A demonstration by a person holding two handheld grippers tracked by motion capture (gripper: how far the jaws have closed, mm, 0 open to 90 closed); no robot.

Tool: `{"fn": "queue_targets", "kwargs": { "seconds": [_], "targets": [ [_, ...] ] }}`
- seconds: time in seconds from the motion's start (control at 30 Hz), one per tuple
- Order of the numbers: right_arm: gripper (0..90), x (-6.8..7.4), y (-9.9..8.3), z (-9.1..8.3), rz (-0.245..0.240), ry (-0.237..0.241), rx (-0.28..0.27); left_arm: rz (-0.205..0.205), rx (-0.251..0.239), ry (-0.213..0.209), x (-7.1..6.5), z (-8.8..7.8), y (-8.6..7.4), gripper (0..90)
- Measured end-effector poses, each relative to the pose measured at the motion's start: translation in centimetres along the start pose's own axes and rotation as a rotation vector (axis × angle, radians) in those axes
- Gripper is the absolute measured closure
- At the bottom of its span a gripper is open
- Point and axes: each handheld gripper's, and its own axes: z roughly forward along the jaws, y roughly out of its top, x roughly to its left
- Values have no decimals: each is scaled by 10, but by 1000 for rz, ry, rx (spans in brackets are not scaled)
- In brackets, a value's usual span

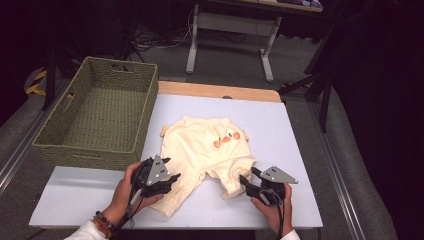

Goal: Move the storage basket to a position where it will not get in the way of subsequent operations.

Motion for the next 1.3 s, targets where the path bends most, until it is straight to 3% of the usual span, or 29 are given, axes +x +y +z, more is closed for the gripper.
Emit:
{"fn": "queue_targets", "kwargs": {
  "seconds": [0.07,0.1,0.17,0.2,0.27,0.33,0.4,0.43,0.5,0.53,0.63,0.67,0.77,0.83,0.93,1.07,1.17,1.27,1.3],
  "targets": [
    [439,0,0,0,2,-4,1,-9,7,-6,-3,-7,-12,399],
    [437,1,0,0,1,-13,-3,-32,-2,-37,-4,-13,-20,368],
    [440,1,1,-1,-7,-20,-6,-38,-4,-43,-4,-15,-23,347],
    [492,3,3,-6,-18,-21,-24,-48,-4,-60,-5,-19,-29,331],
    [502,4,5,-10,-22,-9,-38,-41,-15,-71,-7,-24,-36,317],
    [546,12,9,-21,-38,47,-69,-12,-6,-103,-14,-32,-48,314],
    [548,18,10,-25,-60,67,-76,-13,-7,-114,-16,-35,-53,309],
    [534,31,11,-30,-101,87,-84,-12,-3,-122,-16,-37,-55,321],
    [526,35,11,-32,-119,98,-85,-34,1,-139,-18,-40,-60,321],
    [493,46,10,-34,-139,141,-85,-40,18,-151,-18,-41,-64,324],
    [467,53,9,-32,-158,163,-65,-38,44,-165,-18,-40,-66,339],
    [435,62,5,-25,-187,154,-32,-43,46,-167,-18,-38,-67,378],
    [424,66,0,-14,-224,96,-3,-40,82,-171,-19,-33,-66,439],
    [445,64,-2,-8,-220,75,9,-49,85,-176,-18,-32,-65,485],
    [510,61,-5,-2,-218,47,31,-66,92,-221,-15,-30,-64,586],
    [617,59,-6,0,-201,36,37,-60,95,-253,-14,-28,-63,698],
    [642,57,-4,-2,-208,22,32,-64,98,-260,-15,-28,-62,720],
    [659,48,1,-14,-164,22,-15,-19,103,-260,-17,-30,-59,738],
    [661,46,5,-20,-158,30,-31,-22,98,-266,-18,-30,-59,740]
  ]
}}
